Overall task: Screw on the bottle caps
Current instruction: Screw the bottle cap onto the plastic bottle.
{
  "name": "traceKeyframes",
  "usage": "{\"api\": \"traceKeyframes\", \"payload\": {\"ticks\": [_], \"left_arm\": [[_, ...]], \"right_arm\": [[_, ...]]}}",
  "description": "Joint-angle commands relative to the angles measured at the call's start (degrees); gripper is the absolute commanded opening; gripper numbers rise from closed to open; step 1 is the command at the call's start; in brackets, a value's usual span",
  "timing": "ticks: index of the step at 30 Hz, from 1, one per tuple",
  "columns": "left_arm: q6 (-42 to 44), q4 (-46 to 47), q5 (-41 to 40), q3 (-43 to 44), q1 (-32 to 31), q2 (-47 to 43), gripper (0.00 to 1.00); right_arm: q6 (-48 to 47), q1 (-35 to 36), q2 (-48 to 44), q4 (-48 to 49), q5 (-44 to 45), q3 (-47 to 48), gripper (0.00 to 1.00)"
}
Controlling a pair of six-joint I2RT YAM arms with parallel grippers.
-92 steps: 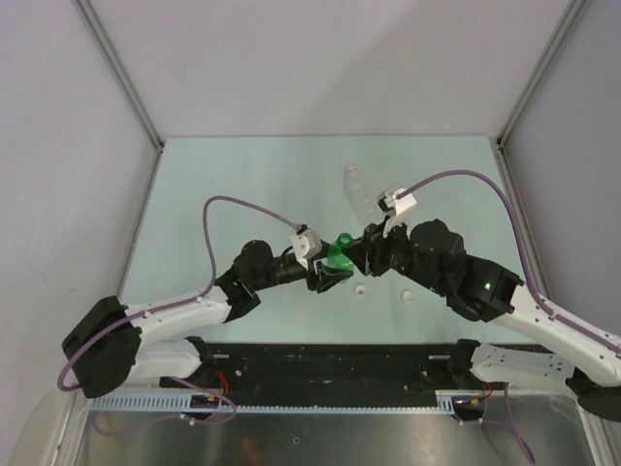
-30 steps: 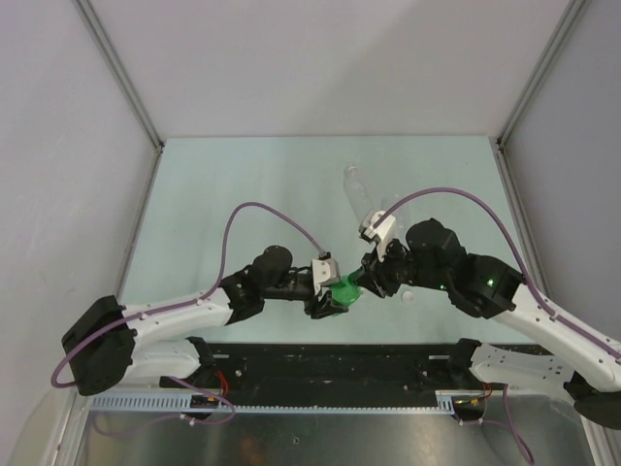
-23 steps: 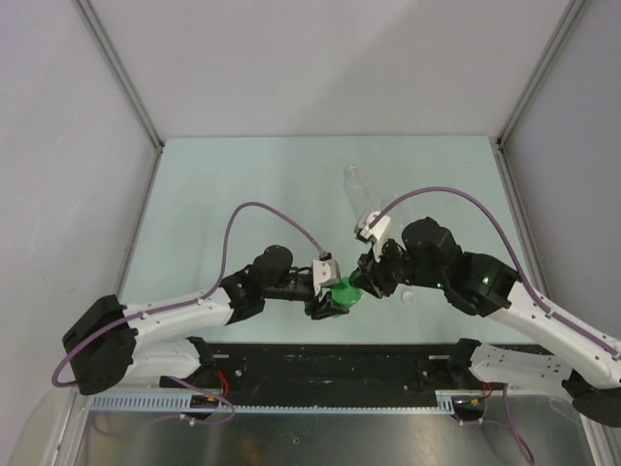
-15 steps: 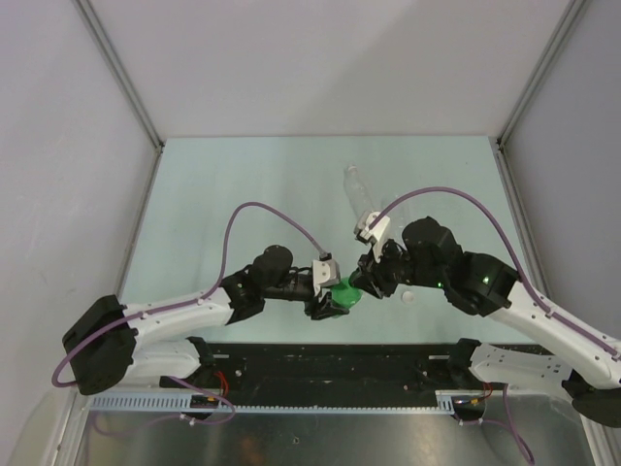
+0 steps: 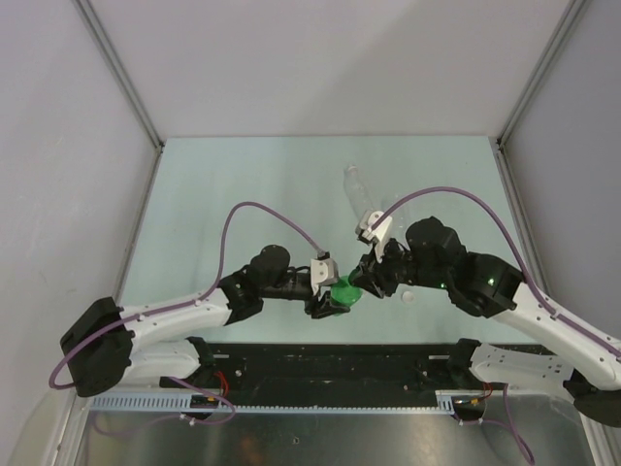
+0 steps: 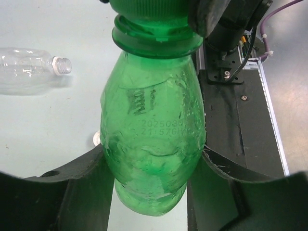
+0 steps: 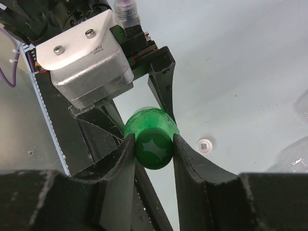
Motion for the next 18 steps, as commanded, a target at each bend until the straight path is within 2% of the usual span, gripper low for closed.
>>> {"api": "traceKeyframes", "payload": {"ticks": [1,6,18], "left_arm": [[0.4,8.2,1.8,0.8,-0.1,-2.7,0.00],[0.0,9.5,2.0,0.9,-0.1,-2.6,0.00],[-0.5,10.0,1.8,0.9,-0.1,-3.1,0.00]], "right_arm": [[-0.4,0.7,-0.5,-2.1,0.9,1.5,0.20],[-0.3,1.0,0.5,-1.6,-2.2,1.5,0.25],[-1.2,2.0,0.6,0.3,-0.2,1.5,0.34]]}}
